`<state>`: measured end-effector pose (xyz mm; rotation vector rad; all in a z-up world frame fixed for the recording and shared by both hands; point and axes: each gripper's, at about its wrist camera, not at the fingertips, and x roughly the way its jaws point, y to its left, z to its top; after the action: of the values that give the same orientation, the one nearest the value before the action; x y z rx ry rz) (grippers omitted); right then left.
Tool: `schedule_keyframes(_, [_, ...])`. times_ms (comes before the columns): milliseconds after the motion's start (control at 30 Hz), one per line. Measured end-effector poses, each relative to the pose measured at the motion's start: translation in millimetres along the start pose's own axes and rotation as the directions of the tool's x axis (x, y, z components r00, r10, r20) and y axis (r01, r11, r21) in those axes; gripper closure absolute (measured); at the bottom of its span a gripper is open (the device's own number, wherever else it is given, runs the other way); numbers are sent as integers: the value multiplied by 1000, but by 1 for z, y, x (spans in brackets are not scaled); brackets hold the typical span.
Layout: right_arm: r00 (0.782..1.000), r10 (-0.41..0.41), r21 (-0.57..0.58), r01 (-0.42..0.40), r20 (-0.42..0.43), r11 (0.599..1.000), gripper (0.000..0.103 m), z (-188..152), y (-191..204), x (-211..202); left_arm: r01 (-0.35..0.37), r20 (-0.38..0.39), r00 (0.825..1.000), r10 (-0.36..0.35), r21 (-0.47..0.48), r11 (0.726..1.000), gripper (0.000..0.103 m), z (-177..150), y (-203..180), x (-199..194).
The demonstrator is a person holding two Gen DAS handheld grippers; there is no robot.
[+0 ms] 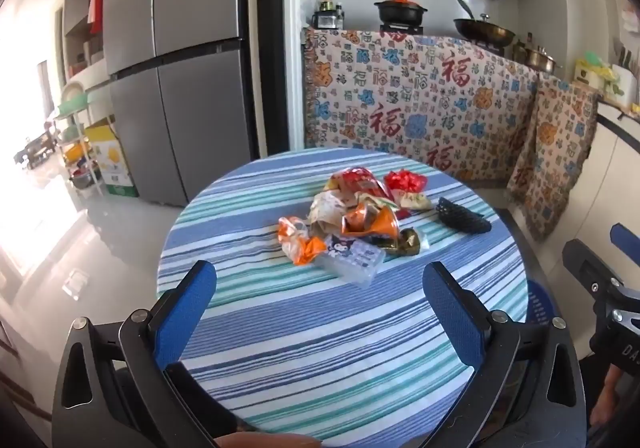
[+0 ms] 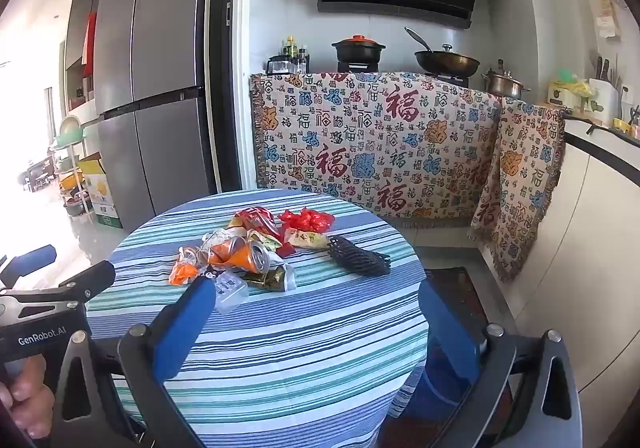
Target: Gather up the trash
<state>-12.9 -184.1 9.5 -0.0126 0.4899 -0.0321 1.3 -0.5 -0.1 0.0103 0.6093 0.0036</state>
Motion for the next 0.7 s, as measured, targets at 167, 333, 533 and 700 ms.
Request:
schedule_keyframes(167, [1000,6,13,-6,8,1000,0,1,1,-3,13,21,1000,-13,-4,1000,0,-1,0,-1])
schedule_keyframes(333, [1000,7,16,-7,14,1000,0,0,4,-6,15,17,1000,-15,-10,1000,0,1,1,-8])
schedule_keyframes(533, [1000,8,16,-8,16,1000,0,0,4,-7,14,28,1000,-14,-11,1000,0,-1,1,-8])
schedule_keyframes(700, [1000,6,17,-6,17,1000,0,1,6,-8,17,29,999,-16,-13,1000,0,0,4,-11])
